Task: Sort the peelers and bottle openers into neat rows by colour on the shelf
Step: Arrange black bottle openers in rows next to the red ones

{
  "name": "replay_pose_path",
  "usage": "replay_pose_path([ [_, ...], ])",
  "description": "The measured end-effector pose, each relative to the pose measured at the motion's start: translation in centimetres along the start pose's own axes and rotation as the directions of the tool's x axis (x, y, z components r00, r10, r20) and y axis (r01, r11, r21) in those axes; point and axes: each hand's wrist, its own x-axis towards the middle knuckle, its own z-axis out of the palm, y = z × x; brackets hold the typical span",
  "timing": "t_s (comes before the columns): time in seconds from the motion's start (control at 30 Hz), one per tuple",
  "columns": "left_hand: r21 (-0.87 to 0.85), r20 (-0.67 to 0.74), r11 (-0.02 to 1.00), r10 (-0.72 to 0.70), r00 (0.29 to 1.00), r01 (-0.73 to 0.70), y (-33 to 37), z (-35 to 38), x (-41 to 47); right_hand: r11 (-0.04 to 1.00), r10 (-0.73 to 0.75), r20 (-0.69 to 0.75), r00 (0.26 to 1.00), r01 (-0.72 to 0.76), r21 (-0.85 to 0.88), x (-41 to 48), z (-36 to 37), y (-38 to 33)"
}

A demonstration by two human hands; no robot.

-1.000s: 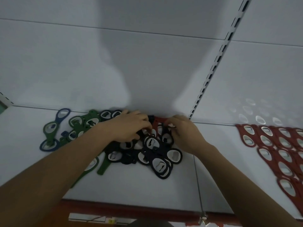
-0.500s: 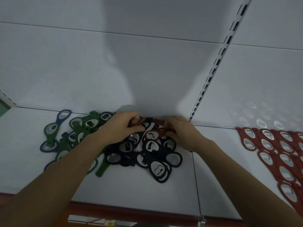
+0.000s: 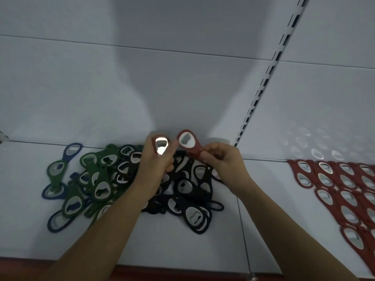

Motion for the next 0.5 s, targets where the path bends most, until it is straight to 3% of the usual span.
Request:
replay_pose_path([
  [0.1, -0.014, -0.029, 0.999, -0.032, 0.999, 0.032, 0.2, 1.7, -0.4, 0.988, -0.044, 0.065, 0.997, 0.053, -0.145, 0.0, 2.1, -0.4],
  [0.17, 0.017, -0.139, 0.999, -0.033, 0.990, 0.036, 0.1, 1.5, -0.1, 0.915, -0.101, -0.017, 0.995, 0.086, -0.395, 0.6, 2.3, 0.4],
  [0.23, -0.016, -0.165, 0.998, -0.069, 0.984, 0.068, 0.2, 0.6, 0.1, 0.700, -0.220, -0.039, 0.975, 0.130, -0.702, 1.2, 1.5, 1.7],
  [0.3, -0.149, -0.098, 0.985, -0.103, 0.990, 0.087, 0.4, -0.3, 0.0, 0.471, -0.135, 0.032, 0.990, 0.092, -0.877, 1.1, 1.1, 2.5],
  [0.4, -0.348, -0.038, 0.932, -0.122, 0.992, 0.101, 1.3, -1.4, -0.2, 0.385, 0.005, 0.068, 0.998, 0.061, -0.921, 1.4, 1.5, 3.2],
  [0.5, -0.399, -0.021, 0.913, -0.103, 0.994, 0.087, 1.6, -2.6, -0.4, 0.424, 0.030, 0.065, 0.997, 0.046, -0.904, 2.0, 1.3, 3.4],
])
